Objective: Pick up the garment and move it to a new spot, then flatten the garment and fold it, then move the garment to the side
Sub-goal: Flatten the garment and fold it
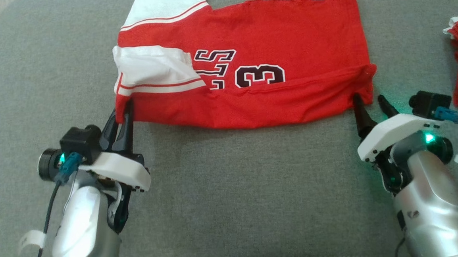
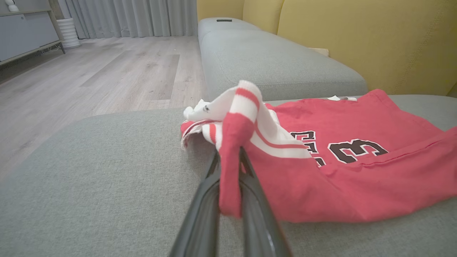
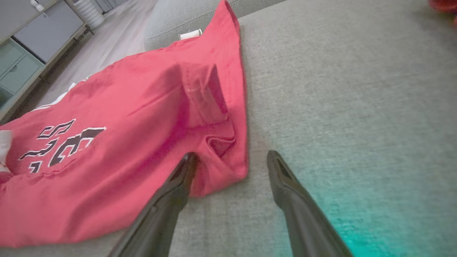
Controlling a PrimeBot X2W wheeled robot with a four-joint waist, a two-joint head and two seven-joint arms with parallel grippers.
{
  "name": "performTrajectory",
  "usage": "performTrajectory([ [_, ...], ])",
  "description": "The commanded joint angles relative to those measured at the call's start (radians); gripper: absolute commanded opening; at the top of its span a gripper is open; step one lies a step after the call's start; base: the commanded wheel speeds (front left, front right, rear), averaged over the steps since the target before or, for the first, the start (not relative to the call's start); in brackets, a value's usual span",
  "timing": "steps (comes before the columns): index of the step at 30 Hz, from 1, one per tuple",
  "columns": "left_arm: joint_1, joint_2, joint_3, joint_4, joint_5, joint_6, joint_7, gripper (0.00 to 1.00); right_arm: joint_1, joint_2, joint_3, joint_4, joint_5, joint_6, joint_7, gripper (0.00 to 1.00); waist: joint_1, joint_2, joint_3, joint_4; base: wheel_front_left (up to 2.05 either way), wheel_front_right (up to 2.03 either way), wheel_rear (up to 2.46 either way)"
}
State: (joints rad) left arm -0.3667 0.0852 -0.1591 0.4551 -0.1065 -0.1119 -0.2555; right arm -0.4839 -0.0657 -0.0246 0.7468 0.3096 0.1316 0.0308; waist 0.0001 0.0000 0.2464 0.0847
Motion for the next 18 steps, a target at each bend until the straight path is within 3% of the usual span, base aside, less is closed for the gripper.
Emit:
performTrajectory([
  [1,-0.015,0.014,0.022,-0.031,0.010,-0.003,-0.006,0.00,-0.029,0.015,0.041,0.005,0.033,-0.001,-0.008,1.00,-0.0001,0.0000,-0.001,0.004,0.00,0.00,0.00],
  [12,-0.010,0.012,0.019,-0.016,0.017,-0.008,-0.006,0.00,-0.079,0.015,0.104,0.105,0.084,-0.001,-0.025,1.00,-0.0001,0.0000,-0.004,-0.003,0.00,0.00,0.00],
  [13,-0.010,0.012,0.018,-0.011,0.017,-0.008,-0.006,0.00,-0.084,0.015,0.111,0.112,0.084,-0.001,-0.029,0.08,-0.0001,0.0000,-0.004,-0.005,0.00,0.00,0.00],
  [14,-0.011,0.012,0.017,-0.007,0.017,-0.008,-0.006,0.00,-0.088,0.014,0.120,0.117,0.074,-0.001,-0.040,0.00,-0.0001,0.0000,-0.004,-0.006,0.00,0.00,0.00],
  [18,-0.013,0.014,0.020,0.011,0.017,-0.009,-0.006,0.00,-0.096,0.006,0.146,0.135,0.046,-0.001,-0.084,0.00,-0.0001,0.0000,-0.012,-0.013,0.00,0.00,0.00],
])
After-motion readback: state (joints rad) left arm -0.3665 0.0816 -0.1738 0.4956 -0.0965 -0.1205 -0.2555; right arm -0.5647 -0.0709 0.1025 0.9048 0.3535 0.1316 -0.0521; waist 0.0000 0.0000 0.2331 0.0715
